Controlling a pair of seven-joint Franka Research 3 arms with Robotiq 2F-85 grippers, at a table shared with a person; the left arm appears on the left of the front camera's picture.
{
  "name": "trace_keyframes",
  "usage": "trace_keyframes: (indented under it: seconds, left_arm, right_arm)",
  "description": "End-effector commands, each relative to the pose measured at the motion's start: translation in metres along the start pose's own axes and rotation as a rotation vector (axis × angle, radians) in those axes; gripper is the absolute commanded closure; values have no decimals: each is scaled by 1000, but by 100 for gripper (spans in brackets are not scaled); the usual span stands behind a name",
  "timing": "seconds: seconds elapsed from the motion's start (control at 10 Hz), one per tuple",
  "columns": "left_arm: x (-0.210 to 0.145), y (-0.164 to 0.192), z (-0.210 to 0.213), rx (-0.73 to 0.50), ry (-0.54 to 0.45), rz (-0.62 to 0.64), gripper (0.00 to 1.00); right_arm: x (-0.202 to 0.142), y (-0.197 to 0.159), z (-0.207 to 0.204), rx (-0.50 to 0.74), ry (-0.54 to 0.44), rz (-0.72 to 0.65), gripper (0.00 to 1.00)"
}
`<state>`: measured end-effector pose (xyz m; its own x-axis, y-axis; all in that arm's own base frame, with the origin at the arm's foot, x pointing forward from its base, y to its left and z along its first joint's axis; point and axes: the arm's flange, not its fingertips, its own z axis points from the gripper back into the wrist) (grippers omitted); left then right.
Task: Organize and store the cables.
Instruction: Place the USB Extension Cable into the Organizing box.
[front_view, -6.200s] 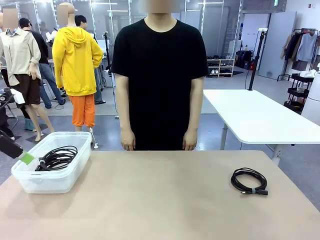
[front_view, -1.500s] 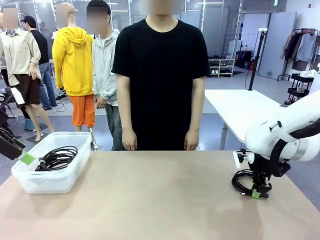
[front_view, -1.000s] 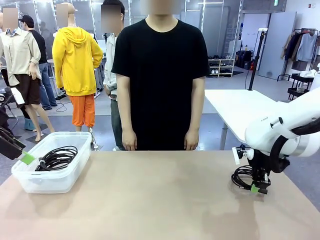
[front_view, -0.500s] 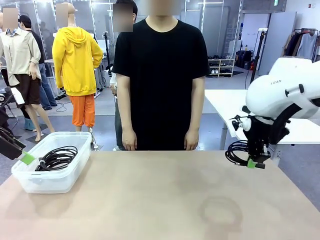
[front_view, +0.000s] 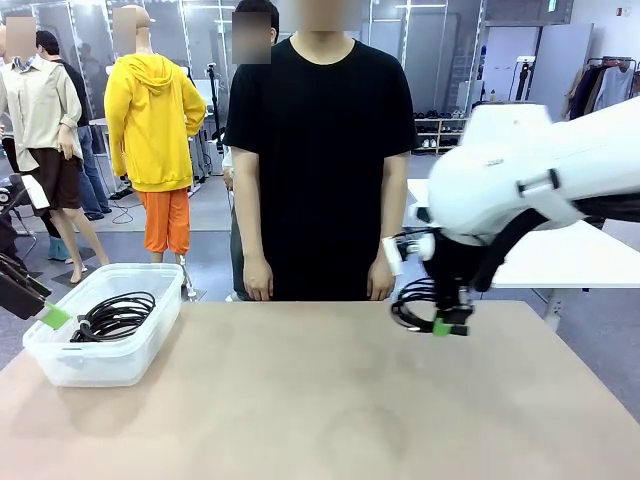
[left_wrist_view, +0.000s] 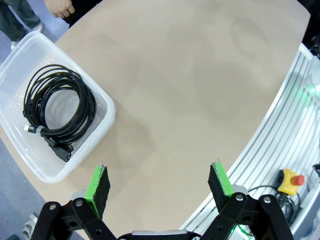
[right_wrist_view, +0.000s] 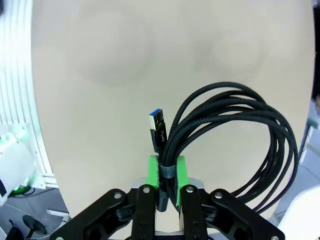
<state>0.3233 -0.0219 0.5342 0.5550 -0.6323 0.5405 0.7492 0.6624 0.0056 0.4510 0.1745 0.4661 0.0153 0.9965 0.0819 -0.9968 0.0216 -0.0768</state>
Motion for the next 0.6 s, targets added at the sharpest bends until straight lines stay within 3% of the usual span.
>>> trace_keyframes:
  seconds: [0.0, 0.2, 0.5]
  left_arm:
    - [1, -1, 1, 9, 5, 16, 0]
    - [1, -1, 1, 9, 5, 16, 0]
    - [1, -1, 1, 9, 5, 16, 0]
  right_arm:
    - [57, -6, -7, -12, 36, 29, 100]
    - [119, -6, -27, -8, 30, 68, 100]
    - [177, -2, -77, 22, 38, 90, 100]
